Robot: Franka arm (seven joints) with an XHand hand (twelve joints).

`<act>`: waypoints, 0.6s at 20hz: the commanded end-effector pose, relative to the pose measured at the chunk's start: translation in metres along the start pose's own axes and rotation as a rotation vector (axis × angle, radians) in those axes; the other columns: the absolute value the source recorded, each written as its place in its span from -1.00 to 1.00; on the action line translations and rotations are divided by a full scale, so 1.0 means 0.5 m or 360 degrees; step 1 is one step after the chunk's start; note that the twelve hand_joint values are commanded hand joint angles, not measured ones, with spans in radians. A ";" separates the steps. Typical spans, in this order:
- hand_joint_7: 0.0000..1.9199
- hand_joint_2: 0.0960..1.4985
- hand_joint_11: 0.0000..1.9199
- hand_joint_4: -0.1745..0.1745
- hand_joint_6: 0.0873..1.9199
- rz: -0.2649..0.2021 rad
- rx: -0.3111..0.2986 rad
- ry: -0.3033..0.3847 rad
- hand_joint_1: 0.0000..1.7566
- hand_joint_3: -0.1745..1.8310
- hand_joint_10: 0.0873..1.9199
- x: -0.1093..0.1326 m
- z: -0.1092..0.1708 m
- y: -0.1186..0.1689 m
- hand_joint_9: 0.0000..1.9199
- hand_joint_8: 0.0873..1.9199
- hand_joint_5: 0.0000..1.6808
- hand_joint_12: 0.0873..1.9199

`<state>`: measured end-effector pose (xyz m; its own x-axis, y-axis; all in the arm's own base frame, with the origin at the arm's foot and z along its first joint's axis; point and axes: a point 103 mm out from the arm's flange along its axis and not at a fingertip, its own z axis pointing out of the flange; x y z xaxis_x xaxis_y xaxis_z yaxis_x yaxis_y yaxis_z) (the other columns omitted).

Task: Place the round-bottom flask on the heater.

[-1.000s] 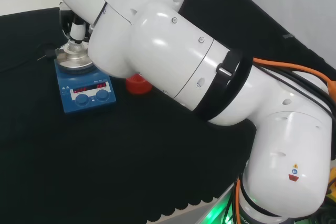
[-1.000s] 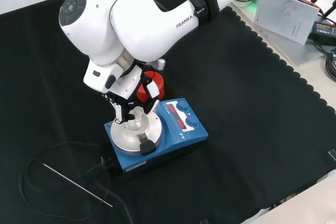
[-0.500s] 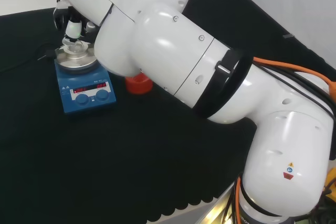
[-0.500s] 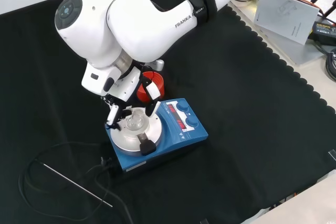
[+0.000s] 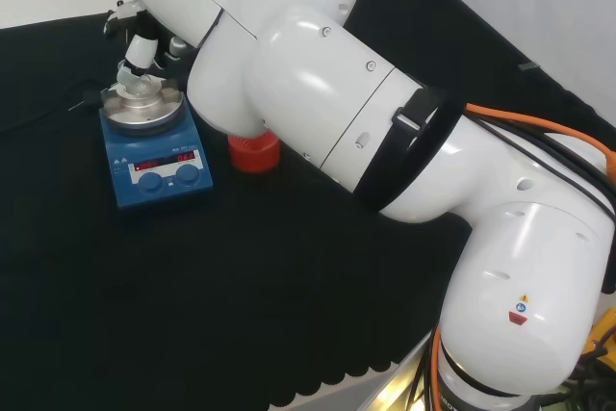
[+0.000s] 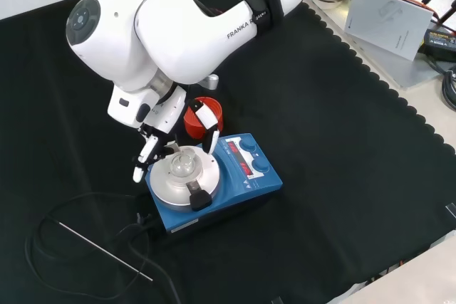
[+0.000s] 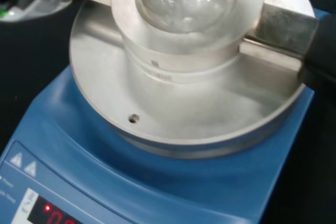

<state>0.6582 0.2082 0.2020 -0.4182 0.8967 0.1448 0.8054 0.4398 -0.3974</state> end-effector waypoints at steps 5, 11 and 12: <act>-0.17 -0.59 0.24 -0.49 -0.99 0.0083 0.0069 -0.0052 -0.31 -0.01 -0.21 -0.056 -0.004 -0.044 0.14 0.11 -0.91 0.25; -0.34 -0.59 -0.05 -0.42 -1.00 0.0123 0.0069 -0.0064 -0.36 -0.03 -0.13 -0.087 -0.017 -0.066 -0.05 0.04 -0.89 0.35; -0.37 -0.58 -0.09 -0.40 -1.00 0.0130 0.0068 -0.0060 -0.36 -0.03 -0.12 -0.092 -0.019 -0.071 -0.07 0.02 -0.88 0.36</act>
<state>0.6544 0.1627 0.2121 -0.3778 0.9223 0.0812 0.8151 0.3729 -0.4433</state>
